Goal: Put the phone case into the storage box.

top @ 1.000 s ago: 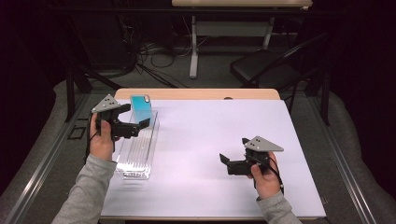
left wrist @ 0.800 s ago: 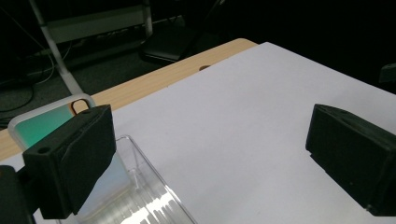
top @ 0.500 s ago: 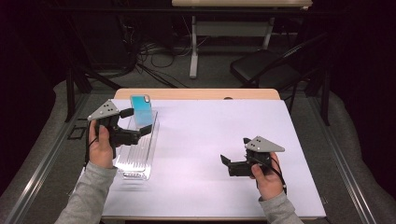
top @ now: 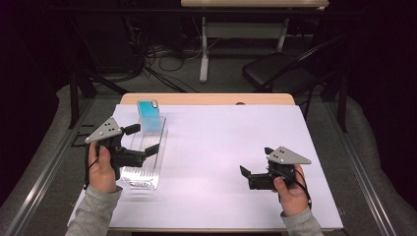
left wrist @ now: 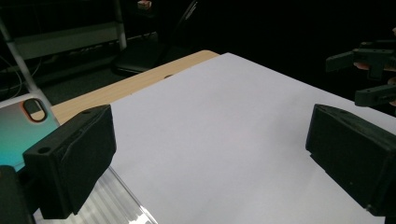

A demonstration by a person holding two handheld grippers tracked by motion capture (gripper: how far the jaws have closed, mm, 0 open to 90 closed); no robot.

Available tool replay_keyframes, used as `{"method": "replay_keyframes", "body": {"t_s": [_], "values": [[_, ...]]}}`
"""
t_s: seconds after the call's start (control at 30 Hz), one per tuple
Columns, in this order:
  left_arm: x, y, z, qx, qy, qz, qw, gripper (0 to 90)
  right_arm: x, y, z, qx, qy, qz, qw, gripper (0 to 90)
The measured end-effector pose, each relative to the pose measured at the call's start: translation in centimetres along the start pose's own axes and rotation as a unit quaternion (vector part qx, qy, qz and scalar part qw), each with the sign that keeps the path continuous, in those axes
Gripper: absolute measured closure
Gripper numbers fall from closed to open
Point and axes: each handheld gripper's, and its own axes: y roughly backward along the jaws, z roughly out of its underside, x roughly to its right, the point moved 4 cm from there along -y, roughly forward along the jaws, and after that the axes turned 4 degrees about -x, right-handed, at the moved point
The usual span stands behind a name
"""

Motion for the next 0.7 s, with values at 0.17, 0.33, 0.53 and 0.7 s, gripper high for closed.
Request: {"method": "replay_keyframes", "body": {"t_s": [0.17, 0.33, 0.53, 0.7], "values": [[0.9, 0.3, 0.9, 0.002, -0.001, 0.005, 1.0, 2.1, 0.5, 0.8, 0.5, -0.003, -0.004, 0.006, 1.0, 0.0], [1.7, 0.5, 2.1, 0.006, 0.0, 0.013, 0.9999, 2.1, 0.9, 1.7, 1.2, -0.005, -0.005, 0.013, 0.9999, 0.0], [2.3, 0.4, 3.7, 0.007, 0.006, 0.015, 0.9998, 2.1, 1.0, 2.6, 1.8, -0.003, -0.01, 0.014, 0.9998, 0.0], [2.8, 0.2, 5.0, 0.004, 0.006, 0.019, 0.9998, 2.1, 0.9, 3.0, 2.4, -0.006, -0.009, 0.016, 0.9998, 0.0]]}}
